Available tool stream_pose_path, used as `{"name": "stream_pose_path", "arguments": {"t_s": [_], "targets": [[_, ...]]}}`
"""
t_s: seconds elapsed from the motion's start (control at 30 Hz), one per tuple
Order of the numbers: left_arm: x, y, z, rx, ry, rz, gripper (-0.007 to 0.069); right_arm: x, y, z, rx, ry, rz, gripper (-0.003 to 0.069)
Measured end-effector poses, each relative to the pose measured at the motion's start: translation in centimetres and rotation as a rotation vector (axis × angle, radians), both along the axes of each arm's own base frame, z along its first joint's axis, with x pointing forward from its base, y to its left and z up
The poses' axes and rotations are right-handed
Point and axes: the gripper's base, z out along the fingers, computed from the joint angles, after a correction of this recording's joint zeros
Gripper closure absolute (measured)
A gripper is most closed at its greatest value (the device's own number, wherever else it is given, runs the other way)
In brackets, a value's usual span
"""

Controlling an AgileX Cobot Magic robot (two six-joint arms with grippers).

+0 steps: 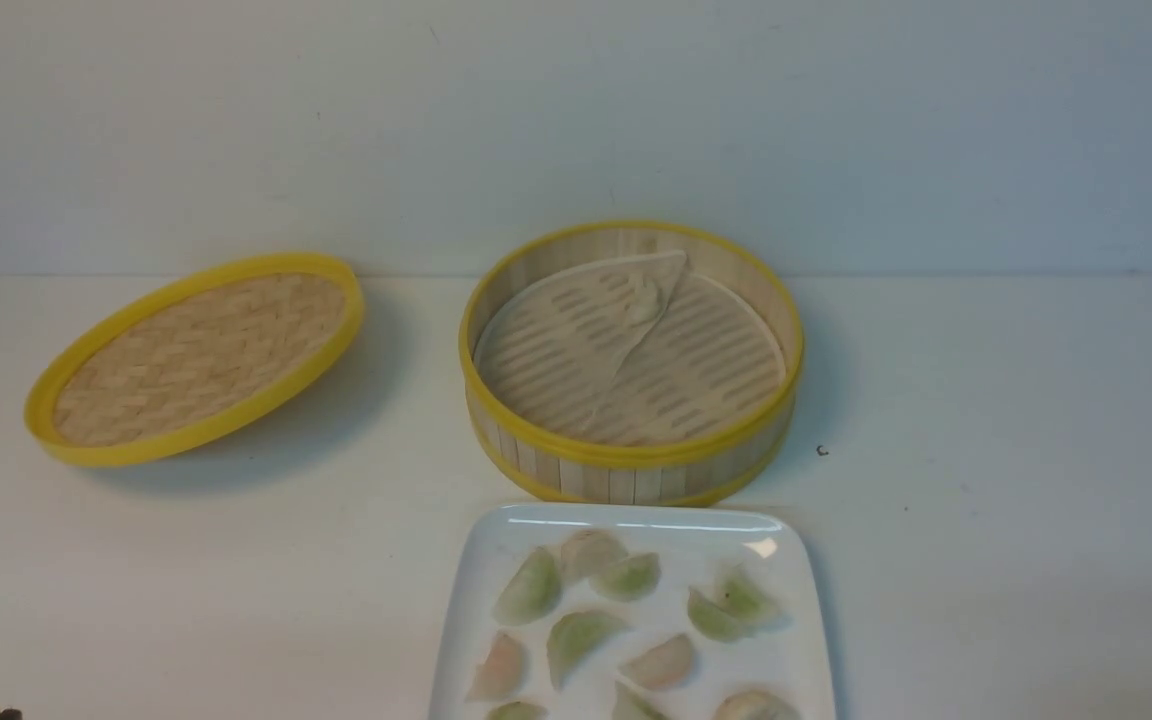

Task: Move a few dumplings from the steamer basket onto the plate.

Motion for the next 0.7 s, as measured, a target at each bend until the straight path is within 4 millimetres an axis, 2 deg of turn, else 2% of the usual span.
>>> {"name": "stream_pose_path", "arguments": {"t_s": [0.7], "targets": [[0.0, 0.11, -0.01, 0.0, 0.001, 0.022, 0.0631, 0.0, 0.0, 0.0, 0.0, 0.0, 0.0, 0.0673]]}}
